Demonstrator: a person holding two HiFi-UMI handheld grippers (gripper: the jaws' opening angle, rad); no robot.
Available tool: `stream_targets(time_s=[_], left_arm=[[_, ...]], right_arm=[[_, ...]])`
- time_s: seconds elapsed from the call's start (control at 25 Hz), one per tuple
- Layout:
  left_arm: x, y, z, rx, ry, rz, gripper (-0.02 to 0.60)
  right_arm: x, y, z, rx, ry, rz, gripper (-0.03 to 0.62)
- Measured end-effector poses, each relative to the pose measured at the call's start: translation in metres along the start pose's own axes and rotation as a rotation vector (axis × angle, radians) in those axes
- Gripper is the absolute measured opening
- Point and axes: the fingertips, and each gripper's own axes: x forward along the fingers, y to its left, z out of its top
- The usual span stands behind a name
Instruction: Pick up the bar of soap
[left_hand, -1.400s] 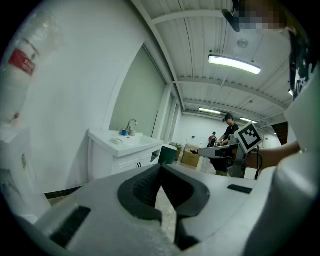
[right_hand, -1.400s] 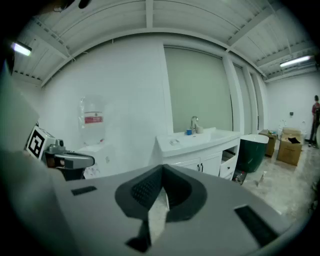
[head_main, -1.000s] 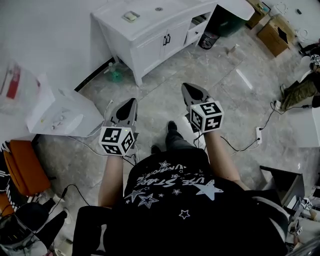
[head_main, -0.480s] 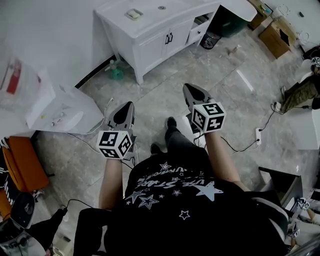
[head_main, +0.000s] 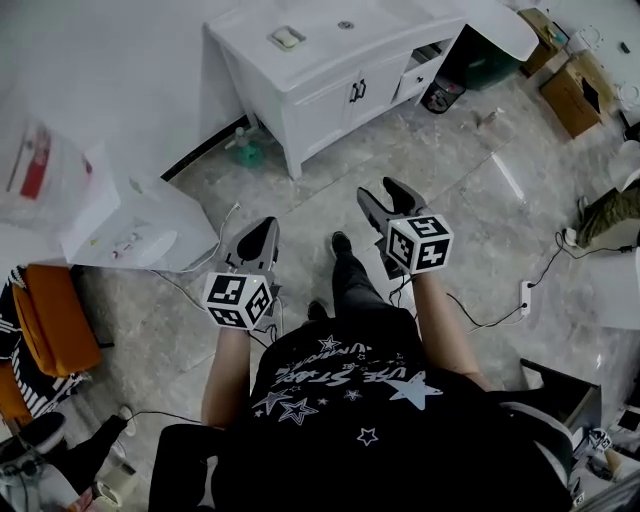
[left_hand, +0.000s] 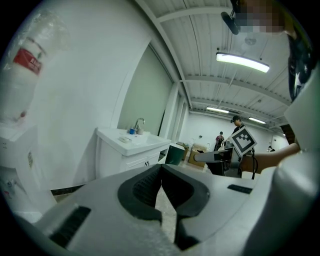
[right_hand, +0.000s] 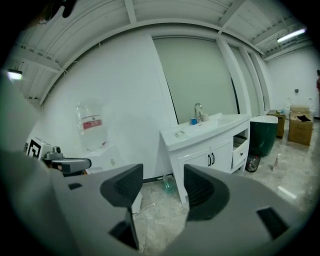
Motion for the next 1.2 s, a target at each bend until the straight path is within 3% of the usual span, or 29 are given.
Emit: stream_targets(time_s=[0.2,0.6,0.8,1.0,1.2], left_arm=[[0.037,0.025,0.013,-0.003,0.008,0.051,0.011],[0.15,0.051,0.06,0.019,0.018,0.079,0.011],[0.192,0.06,0.077,0.025,0.011,0.119,0.011],[0.22,0.07,0.089,-0.006,-0.014,0.178,0.011],[0.238,0.069,0.094,-0.002,0.003,0.188,0.011]], right_arm=[[0.048,-0.026,0.018,0.02,0.012,0.039,0.304],[0.134,-0.109,0.089,0.105,-0.015,0.1,0.295],[0.165,-0.139,0.109,0.098,0.007,0.142,0.295],[0.191,-0.155,0.12,0.083,0.039,0.189,0.295],[0.211,-0.163,0.127,0.1,0.051,0.22,0.295]])
